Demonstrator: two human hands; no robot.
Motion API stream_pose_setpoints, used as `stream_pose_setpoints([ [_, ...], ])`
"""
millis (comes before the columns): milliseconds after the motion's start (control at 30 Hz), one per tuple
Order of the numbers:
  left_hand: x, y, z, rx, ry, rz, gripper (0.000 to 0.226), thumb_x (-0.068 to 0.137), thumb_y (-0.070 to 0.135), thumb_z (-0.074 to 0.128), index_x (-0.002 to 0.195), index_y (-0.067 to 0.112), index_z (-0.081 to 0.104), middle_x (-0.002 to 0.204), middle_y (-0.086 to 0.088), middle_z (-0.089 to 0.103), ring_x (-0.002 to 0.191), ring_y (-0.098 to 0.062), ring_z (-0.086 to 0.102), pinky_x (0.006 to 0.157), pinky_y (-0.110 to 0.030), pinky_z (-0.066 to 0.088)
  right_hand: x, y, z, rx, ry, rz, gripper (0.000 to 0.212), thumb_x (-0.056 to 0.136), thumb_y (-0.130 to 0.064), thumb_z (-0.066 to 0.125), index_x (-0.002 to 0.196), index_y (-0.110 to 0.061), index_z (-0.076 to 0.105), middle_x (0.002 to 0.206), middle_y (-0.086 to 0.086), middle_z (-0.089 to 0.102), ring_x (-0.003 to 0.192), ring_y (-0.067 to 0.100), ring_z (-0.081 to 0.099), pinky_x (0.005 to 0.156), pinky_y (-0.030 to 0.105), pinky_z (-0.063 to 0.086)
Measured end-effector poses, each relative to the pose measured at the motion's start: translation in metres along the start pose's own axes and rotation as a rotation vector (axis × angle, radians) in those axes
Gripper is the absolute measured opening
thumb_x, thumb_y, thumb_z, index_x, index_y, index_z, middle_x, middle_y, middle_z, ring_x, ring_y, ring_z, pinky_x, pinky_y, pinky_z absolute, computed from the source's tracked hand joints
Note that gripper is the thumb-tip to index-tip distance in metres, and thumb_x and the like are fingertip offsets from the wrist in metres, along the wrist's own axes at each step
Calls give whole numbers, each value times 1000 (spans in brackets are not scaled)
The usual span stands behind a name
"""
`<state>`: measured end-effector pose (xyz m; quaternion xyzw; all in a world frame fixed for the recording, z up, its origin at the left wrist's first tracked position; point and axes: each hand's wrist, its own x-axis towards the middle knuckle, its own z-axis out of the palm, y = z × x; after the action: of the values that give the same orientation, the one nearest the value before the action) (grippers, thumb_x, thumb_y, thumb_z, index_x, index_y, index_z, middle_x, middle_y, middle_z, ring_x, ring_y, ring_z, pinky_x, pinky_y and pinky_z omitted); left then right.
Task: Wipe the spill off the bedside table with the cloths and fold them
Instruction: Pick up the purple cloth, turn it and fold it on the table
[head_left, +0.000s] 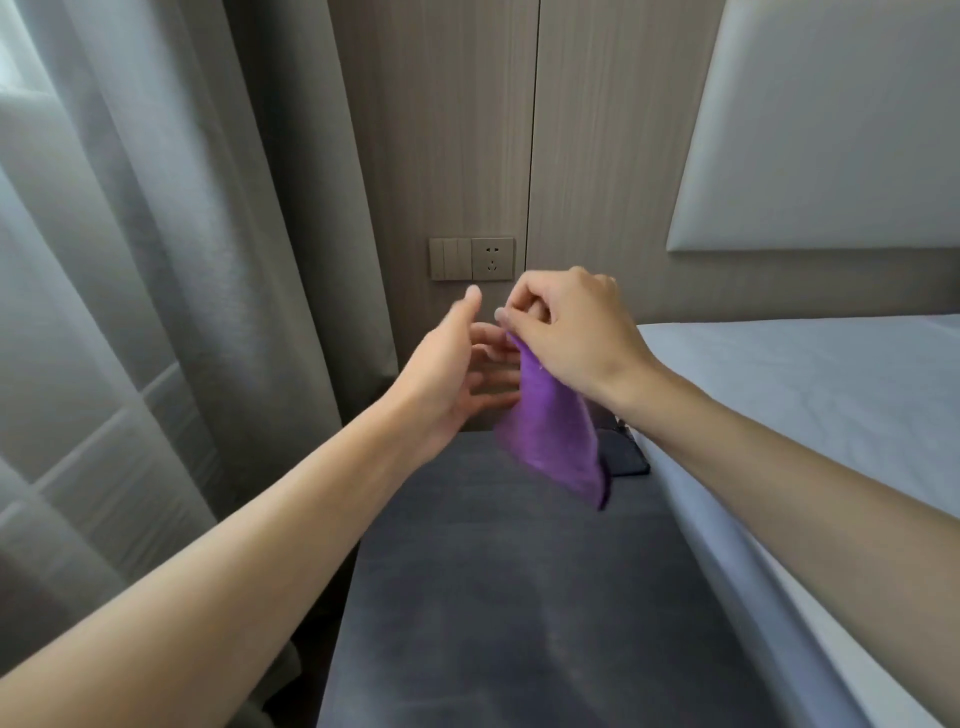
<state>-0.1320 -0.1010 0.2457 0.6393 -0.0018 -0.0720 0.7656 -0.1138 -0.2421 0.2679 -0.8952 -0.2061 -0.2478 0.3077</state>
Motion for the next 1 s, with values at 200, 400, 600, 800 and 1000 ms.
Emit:
stream_pose_setpoints([
  [200, 0, 10, 9, -361, 99, -57, 19, 97, 18, 61, 98, -1, 61, 103, -23, 68, 84, -29, 69, 82, -39, 60, -11, -10, -9, -61, -118, -138, 22, 95, -22, 61, 78, -20, 76, 48, -16, 47, 60, 7, 49, 68, 25, 36],
  [400, 0, 8, 4, -498, 64, 23, 23, 101, 8, 43, 115, -3, 57, 122, -27, 67, 111, -36, 68, 93, -45, 57, -18, 5, -5, 281, 96, 382, 28, 84, -42, 75, 90, -18, 62, 80, -3, 69, 70, 12, 63, 62, 32, 52],
  [600, -2, 13, 0, -356, 25, 165, 10, 103, 7, 45, 96, 6, 52, 111, -28, 69, 92, -37, 74, 69, -47, 61, -23, 11, 5, 124, 96, 302, 50, 88, -29, 72, 54, -4, 44, 52, 15, 46, 51, 19, 31, 49, 31, 25],
  [800, 9, 13, -33, -86, 353, 203, 19, 107, 22, 36, 121, 17, 47, 119, -13, 63, 103, -33, 69, 75, -53, 61, -9, 35, -9, 427, 158, 567, 40, 99, -23, 60, 63, -8, 49, 62, 8, 45, 65, 22, 47, 61, 44, 48],
  [1000, 19, 11, -64, 173, 510, 82, 17, 106, 29, 33, 108, 26, 49, 110, -2, 61, 98, -19, 62, 72, -33, 54, -1, 49, -27, 635, 19, 748, 25, 103, -37, 54, 99, -16, 67, 90, 5, 58, 83, 24, 54, 87, 46, 54],
])
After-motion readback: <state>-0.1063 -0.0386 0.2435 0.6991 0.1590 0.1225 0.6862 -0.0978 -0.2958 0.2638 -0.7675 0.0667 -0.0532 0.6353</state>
